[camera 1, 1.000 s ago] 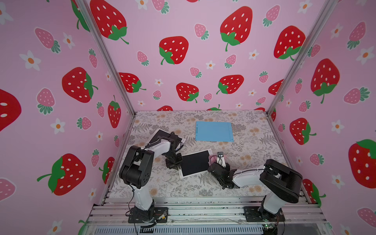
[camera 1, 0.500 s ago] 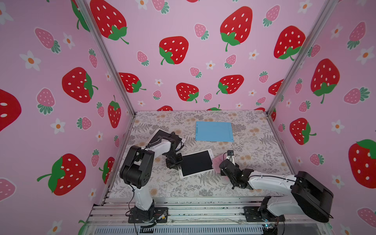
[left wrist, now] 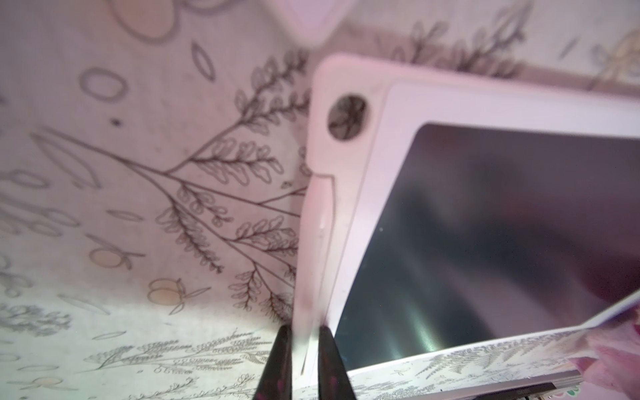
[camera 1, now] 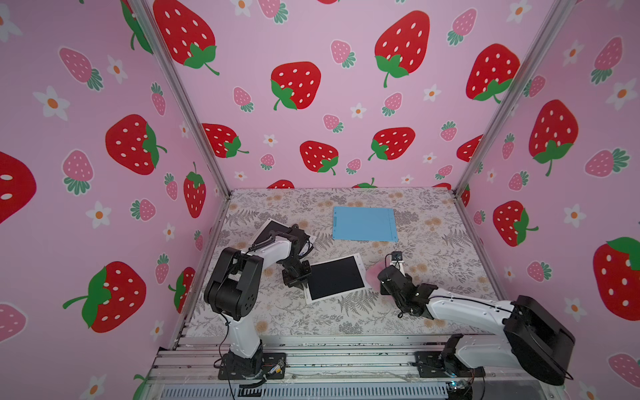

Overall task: Wipe the drawing tablet
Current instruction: Wipe the dirt from the drawing tablet.

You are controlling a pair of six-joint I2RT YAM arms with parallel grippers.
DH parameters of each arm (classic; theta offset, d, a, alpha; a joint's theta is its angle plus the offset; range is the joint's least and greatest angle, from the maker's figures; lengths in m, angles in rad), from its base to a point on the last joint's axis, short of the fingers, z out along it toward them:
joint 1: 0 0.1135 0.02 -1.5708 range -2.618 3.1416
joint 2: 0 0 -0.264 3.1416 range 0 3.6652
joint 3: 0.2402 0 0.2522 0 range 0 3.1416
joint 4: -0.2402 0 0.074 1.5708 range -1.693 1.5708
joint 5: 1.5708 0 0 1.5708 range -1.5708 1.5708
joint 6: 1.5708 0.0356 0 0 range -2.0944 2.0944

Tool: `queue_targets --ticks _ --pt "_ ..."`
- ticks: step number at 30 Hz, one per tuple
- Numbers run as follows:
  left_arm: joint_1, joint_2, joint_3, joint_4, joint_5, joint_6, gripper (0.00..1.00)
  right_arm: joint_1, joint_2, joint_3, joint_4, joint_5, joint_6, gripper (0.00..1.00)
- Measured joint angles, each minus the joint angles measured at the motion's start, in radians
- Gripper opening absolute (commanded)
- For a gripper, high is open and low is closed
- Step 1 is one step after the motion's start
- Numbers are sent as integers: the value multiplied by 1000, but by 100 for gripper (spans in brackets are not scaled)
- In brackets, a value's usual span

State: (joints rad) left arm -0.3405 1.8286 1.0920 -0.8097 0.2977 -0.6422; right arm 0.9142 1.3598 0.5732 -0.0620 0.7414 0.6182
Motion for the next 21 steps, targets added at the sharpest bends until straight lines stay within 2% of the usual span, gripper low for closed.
queue_targets --ticks 5,8,11,15,17,21 --pt "0 0 0 0 0 1 11 68 183 133 121 -43 -60 0" --pt "0 0 0 0 0 5 11 62 294 201 178 -72 -86 0" --pt "0 0 0 0 -1 8 11 14 371 210 217 -121 -75 0" --pt "-2 0 0 2 1 9 11 -102 378 164 280 -181 -57 0" --pt "-2 0 0 2 1 8 11 -126 365 151 294 -205 -68 0" --pt "-2 3 3 0 1 8 11 -68 369 171 283 -230 -98 0"
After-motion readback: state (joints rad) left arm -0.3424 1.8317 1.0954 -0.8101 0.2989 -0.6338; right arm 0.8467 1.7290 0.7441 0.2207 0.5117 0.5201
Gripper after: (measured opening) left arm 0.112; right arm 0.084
